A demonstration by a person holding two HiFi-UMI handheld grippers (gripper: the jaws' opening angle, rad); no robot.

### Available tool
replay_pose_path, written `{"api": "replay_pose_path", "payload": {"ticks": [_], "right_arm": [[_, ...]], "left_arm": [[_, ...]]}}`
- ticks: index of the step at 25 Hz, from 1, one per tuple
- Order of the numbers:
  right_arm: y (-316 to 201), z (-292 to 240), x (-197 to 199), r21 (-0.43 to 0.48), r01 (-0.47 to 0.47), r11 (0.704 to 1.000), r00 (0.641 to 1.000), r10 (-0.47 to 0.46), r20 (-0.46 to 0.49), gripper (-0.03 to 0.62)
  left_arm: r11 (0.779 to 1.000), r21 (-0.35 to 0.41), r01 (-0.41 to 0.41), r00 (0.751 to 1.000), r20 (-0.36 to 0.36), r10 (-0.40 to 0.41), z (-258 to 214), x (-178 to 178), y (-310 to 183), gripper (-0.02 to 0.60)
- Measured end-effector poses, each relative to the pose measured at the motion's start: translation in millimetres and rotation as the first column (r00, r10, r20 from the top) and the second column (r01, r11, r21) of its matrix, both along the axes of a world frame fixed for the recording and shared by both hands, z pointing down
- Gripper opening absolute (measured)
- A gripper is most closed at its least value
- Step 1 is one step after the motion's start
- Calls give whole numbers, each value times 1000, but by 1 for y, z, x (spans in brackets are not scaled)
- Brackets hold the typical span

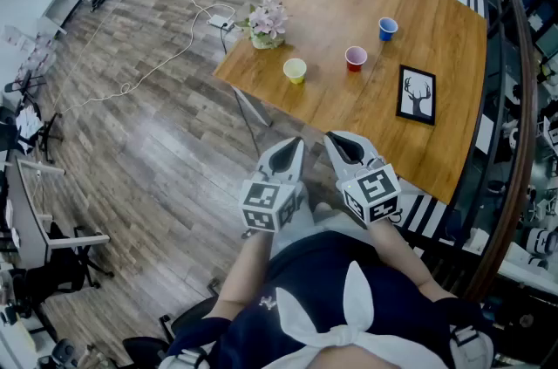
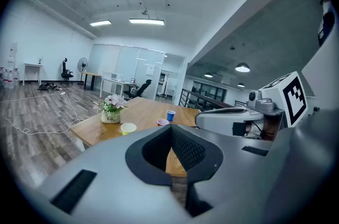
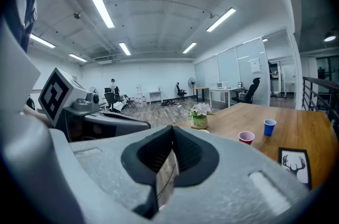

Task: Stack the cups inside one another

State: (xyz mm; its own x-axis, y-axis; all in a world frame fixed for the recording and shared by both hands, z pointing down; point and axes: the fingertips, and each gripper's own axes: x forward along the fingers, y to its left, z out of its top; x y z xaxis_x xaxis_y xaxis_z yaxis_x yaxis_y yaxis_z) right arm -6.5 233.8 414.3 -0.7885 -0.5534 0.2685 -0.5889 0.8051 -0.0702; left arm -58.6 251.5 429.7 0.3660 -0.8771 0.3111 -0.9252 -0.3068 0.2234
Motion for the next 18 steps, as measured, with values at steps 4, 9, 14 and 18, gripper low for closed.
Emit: {"api": "replay_pose_path", "payload": {"ticks": [4, 9, 14, 18], "right_arm": [[-8, 2, -4, 1, -6, 1000, 1000, 6, -5, -2], [-23, 3, -17, 8, 2, 1000, 1000, -2, -11, -2], [-43, 5, -28, 6, 6, 1000, 1000, -6, -24, 0], [-64, 5, -38, -1, 0, 1000, 1000, 0, -30, 2]], "left_arm": [[1000, 24, -7, 1000, -3, 7, 4, -4, -7, 17], [1000, 19, -7, 1000, -4, 7, 6, -19, -21, 17], [1000, 6, -8, 1000, -9, 8, 10, -33, -42, 17], [1000, -1, -5, 1000, -13, 5, 11, -46, -61, 18]]}}
